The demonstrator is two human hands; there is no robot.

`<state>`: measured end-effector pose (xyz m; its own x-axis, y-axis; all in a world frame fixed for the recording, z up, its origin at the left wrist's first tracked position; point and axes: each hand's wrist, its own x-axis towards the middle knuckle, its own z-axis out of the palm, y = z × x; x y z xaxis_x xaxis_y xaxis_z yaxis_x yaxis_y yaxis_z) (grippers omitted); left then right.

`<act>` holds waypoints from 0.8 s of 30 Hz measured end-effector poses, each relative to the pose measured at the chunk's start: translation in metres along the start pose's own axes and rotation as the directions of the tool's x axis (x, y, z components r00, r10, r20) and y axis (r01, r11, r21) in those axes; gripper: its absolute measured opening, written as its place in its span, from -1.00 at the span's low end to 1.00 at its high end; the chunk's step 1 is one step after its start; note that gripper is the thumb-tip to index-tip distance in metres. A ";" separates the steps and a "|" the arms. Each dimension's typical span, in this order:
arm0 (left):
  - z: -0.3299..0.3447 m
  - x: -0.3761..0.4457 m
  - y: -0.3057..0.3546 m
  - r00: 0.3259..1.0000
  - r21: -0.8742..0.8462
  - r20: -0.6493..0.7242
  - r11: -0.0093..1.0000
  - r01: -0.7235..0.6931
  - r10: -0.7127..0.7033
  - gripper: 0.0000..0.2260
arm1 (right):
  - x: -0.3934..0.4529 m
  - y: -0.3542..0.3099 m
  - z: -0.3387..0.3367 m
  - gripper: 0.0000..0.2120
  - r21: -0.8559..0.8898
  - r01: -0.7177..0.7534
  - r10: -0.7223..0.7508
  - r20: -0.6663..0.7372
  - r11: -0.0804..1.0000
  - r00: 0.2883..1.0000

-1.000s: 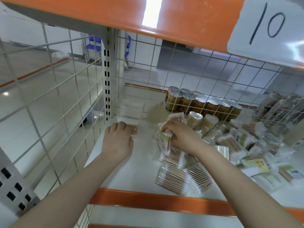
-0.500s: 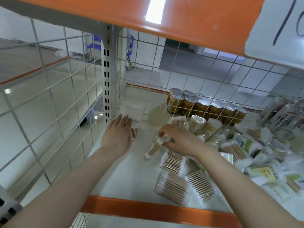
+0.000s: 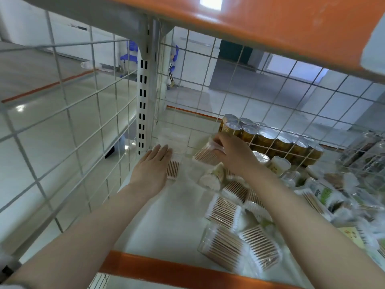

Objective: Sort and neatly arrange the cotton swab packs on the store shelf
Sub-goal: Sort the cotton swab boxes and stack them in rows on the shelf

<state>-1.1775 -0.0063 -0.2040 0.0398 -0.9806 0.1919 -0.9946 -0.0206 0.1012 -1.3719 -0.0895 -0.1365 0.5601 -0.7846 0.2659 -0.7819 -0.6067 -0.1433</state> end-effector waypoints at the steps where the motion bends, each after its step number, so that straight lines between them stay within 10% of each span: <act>1: 0.001 0.001 -0.001 1.000 0.002 -0.002 1.000 -0.002 0.002 -0.43 | 0.005 0.000 0.004 -0.79 -0.006 -0.008 0.007 -0.005 1.000 1.000; 24: 0.010 0.009 0.009 0.992 -0.024 -0.120 0.999 0.035 -0.038 -0.47 | 0.031 0.011 0.064 -0.70 -0.074 -0.115 0.110 -0.069 0.991 0.992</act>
<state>-1.1871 -0.0175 -0.2110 0.0886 -0.9485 0.3041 -0.9901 -0.0506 0.1309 -1.3454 -0.1286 -0.1904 0.4510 -0.8357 0.3134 -0.8591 -0.5017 -0.1017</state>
